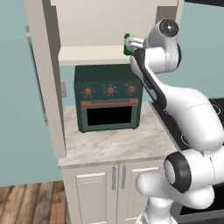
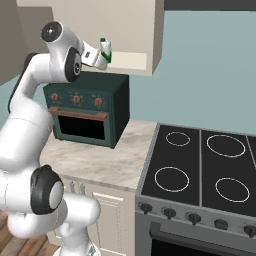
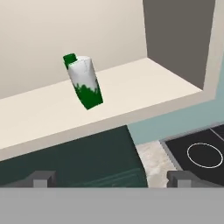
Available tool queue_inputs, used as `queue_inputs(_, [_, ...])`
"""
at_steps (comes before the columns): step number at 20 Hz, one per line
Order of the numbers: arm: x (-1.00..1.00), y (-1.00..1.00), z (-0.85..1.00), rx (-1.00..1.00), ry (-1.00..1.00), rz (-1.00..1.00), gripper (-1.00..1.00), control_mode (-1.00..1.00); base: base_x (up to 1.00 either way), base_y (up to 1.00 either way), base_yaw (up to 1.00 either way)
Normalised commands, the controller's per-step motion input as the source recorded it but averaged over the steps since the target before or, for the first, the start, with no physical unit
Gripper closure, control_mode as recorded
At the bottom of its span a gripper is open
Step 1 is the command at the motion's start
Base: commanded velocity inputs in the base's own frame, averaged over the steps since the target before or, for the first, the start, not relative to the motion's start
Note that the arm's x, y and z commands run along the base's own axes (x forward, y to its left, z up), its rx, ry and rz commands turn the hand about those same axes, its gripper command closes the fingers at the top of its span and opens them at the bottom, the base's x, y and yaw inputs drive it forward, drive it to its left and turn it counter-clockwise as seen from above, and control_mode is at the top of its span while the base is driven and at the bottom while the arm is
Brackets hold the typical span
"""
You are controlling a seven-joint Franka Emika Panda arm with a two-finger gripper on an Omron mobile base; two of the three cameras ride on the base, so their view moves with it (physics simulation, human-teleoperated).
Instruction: Pick the milk from the counter and place it in the open cabinet.
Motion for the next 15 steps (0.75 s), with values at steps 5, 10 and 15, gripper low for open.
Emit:
queue_inputs(5, [-1.0,0.0,-0.31,0.0,0.02,0.0,-1.0,-1.0,0.0,0.0,0.0])
queue_inputs(10, [-1.0,0.0,-0.26,0.0,0.06,0.0,-1.0,-1.0,0.0,0.0,0.0])
queue_inputs(15, [-0.82,-0.07,-0.11,0.0,0.18,0.04,-1.0,-1.0,0.0,0.0,0.0])
